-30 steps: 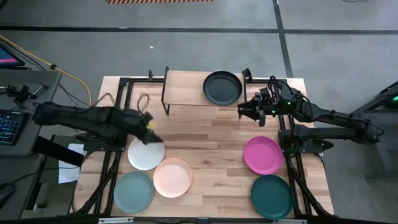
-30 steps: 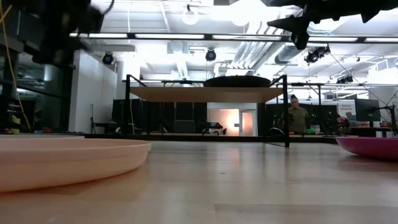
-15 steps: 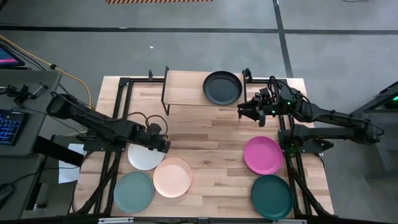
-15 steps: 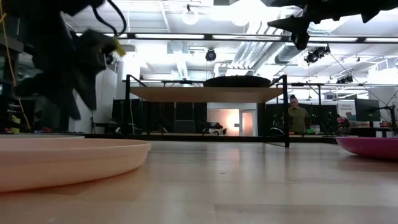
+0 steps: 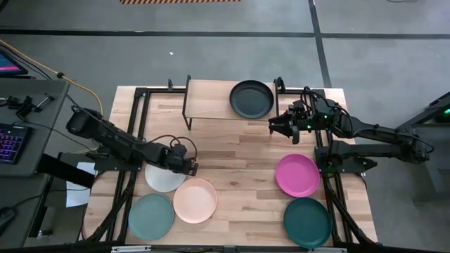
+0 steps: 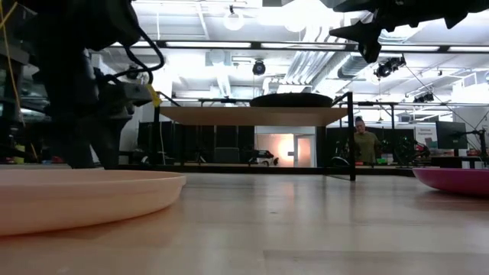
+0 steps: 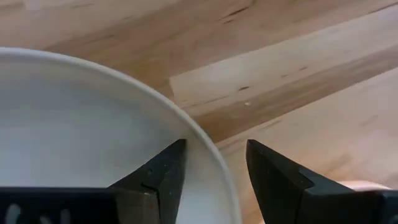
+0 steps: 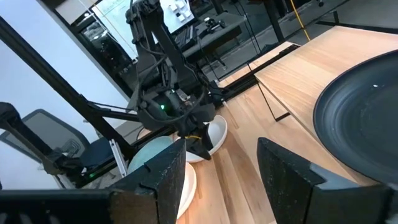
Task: Place and stack plates onto a shelf
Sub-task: Put the white plate on the shelf
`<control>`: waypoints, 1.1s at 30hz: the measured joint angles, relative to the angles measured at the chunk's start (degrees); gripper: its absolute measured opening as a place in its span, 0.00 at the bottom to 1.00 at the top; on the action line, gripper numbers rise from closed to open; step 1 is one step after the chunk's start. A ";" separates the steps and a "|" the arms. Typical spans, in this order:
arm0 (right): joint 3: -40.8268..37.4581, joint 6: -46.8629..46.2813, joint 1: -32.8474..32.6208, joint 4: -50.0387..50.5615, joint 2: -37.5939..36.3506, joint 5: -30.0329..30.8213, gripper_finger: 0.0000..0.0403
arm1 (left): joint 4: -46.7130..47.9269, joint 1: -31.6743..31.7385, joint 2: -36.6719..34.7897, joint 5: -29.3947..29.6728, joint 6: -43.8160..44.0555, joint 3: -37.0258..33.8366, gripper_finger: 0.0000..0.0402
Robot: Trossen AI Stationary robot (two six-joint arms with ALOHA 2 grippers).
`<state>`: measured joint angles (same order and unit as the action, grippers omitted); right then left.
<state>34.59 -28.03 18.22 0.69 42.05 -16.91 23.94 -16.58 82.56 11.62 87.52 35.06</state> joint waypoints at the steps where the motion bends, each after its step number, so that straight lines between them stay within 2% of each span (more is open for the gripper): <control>1: 0.00 -0.01 -0.01 0.00 -0.01 0.00 0.45 | -0.13 -0.20 0.66 0.33 0.31 0.17 0.39; 9: 0.00 0.00 -0.02 0.13 -0.01 0.00 0.45 | 0.09 -0.16 2.01 0.02 -1.16 0.15 0.37; 12: 0.00 0.00 0.00 0.17 0.00 0.00 0.45 | 0.35 0.11 1.08 -0.63 -3.40 -0.01 0.28; 17: 0.00 -0.42 -0.01 0.36 0.01 0.01 0.45 | 2.83 0.04 -1.57 -0.16 -7.42 -0.19 0.06; 19: 0.00 -0.44 -0.01 0.35 0.00 0.02 0.45 | 4.01 0.07 -2.96 0.36 -8.51 -0.19 0.02; 21: 0.00 -0.44 -0.01 0.35 0.01 0.01 0.45 | 5.50 0.07 -4.70 0.20 -8.91 -0.21 0.03; 24: 0.00 -0.44 -0.02 0.35 0.01 0.02 0.45 | 6.39 0.07 -8.59 -3.50 -10.94 -0.21 0.02; 29: 0.00 -0.44 0.00 0.33 -0.01 0.02 0.45 | 6.31 -0.36 -16.83 -15.37 -15.07 3.59 0.01; 33: 0.00 -0.17 0.00 0.33 0.01 0.02 0.45 | 6.14 -0.84 -19.91 -17.36 -20.11 11.16 0.00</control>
<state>34.59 -28.21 18.22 1.02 42.06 -16.88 30.08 -17.42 62.64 -5.74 67.41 46.22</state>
